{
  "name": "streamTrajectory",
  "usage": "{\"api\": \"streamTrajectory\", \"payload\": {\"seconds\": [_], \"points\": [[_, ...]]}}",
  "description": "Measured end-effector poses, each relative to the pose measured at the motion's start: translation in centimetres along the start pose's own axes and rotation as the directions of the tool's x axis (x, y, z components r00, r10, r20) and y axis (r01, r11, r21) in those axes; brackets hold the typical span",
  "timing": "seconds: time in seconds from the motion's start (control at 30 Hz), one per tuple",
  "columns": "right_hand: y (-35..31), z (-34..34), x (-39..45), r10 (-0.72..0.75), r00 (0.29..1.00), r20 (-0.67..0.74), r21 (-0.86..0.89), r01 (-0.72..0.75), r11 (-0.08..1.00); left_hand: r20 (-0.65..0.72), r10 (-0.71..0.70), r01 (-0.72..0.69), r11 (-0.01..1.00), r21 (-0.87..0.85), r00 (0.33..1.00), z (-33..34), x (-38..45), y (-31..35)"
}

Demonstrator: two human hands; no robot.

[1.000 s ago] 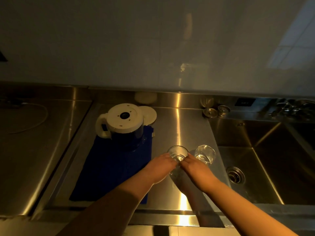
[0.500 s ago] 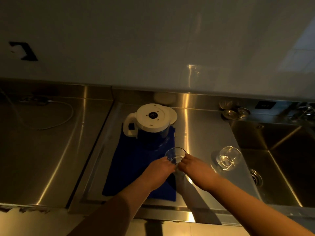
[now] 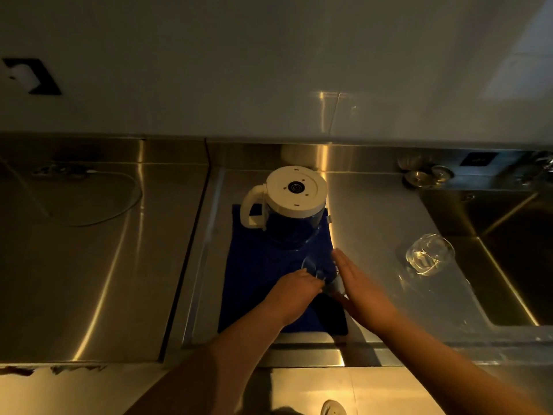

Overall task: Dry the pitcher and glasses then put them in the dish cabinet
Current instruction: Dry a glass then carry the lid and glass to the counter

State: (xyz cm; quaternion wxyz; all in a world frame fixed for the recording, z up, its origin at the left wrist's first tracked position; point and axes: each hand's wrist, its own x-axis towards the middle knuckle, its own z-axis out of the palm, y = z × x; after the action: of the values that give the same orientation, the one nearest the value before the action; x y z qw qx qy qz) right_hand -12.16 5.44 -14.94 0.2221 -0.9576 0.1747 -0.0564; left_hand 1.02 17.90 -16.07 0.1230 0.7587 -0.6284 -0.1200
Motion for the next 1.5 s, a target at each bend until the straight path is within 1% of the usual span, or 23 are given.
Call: {"api": "streamTrajectory", "payload": {"seconds": [0.03,0.07,0.13,0.17,0.2,0.27,0.37,0.43,0.5,0.57,0.77,0.87,0.97,1.07,1.23,1.3,1.37,1.43,1.5], "points": [[-0.3,0.5,0.0,0.053,0.999,0.005,0.102,-0.053,0.993,0.006,0.014,-0.014,1.0,0.005,1.0,0.0,0.0,-0.1],[-0.5,0.8,0.1,0.091,0.996,-0.016,0.166,-0.087,0.982,0.006,0.033,-0.033,0.999,0.005,0.999,-0.1,0.0,-0.2],[-0.8,1.5,0.5,0.147,0.987,-0.069,0.25,-0.125,0.96,-0.012,0.09,-0.09,0.996,0.001,0.996,-0.3,0.0,-0.2],[-0.9,1.8,0.6,0.144,0.986,-0.082,0.259,-0.118,0.959,-0.031,0.118,-0.117,0.993,0.022,0.993,-0.4,0.0,-0.2],[-0.8,2.3,0.6,0.136,0.986,-0.097,0.242,-0.109,0.964,-0.049,0.135,-0.132,0.989,0.067,0.99,-0.4,0.1,-0.2],[-0.1,3.2,0.5,0.137,0.983,-0.123,0.194,-0.112,0.975,-0.059,0.13,-0.118,0.977,0.177,0.99,-0.6,0.0,-0.1],[-0.4,3.2,0.5,0.159,0.978,-0.138,0.193,-0.131,0.972,-0.034,0.123,-0.105,0.94,0.326,0.992,-1.3,0.2,-0.5],[-0.7,3.1,0.7,0.142,0.981,-0.135,0.169,-0.119,0.978,-0.04,0.135,-0.11,0.92,0.376,0.99,-1.7,0.4,-1.0],[-0.8,3.4,1.0,0.101,0.986,-0.135,0.116,-0.086,0.99,0.024,0.187,-0.178,0.881,0.439,0.982,-1.7,0.7,-1.0],[-0.9,3.7,1.2,0.099,0.988,-0.121,0.091,-0.088,0.992,0.092,0.173,-0.196,0.86,0.472,0.981,-1.9,0.8,-0.7],[-1.5,4.1,1.6,0.085,0.99,-0.109,0.035,-0.082,0.996,0.079,0.056,-0.089,0.86,0.502,0.995,-1.2,-0.1,-1.0],[-1.7,4.8,1.7,0.043,0.996,-0.081,-0.099,-0.051,0.994,0.103,0.011,-0.064,0.845,0.531,0.995,-0.7,-0.8,-1.8],[-1.6,5.5,1.6,0.075,0.995,-0.068,-0.182,-0.086,0.979,0.112,0.008,-0.069,0.83,0.554,0.994,-0.3,-0.8,-1.8],[-1.2,5.5,1.9,0.06,0.996,-0.066,-0.202,-0.073,0.977,0.08,-0.015,-0.031,0.84,0.541,0.997,-0.2,-0.5,-1.3],[-0.6,4.7,2.6,0.142,0.989,0.044,-0.173,-0.132,0.976,0.074,-0.052,0.005,0.849,0.528,0.996,0.0,0.0,-1.3],[-0.6,4.1,2.9,0.104,0.993,0.063,-0.179,-0.092,0.98,0.07,-0.069,0.021,0.844,0.536,0.995,0.1,-0.3,-1.4],[-0.7,3.4,3.0,0.044,0.997,0.056,-0.195,-0.032,0.98,0.054,-0.115,0.073,0.859,0.507,0.992,0.3,-0.7,-1.7],[-1.0,2.8,3.0,-0.017,0.999,0.036,-0.203,0.024,0.979,0.017,-0.179,0.155,0.891,0.426,0.984,0.3,-0.8,-2.1],[-1.4,2.5,3.3,-0.069,0.997,0.026,-0.204,0.073,0.976,0.01,-0.208,0.192,0.919,0.344,0.978,0.0,-0.8,-2.4]]}}
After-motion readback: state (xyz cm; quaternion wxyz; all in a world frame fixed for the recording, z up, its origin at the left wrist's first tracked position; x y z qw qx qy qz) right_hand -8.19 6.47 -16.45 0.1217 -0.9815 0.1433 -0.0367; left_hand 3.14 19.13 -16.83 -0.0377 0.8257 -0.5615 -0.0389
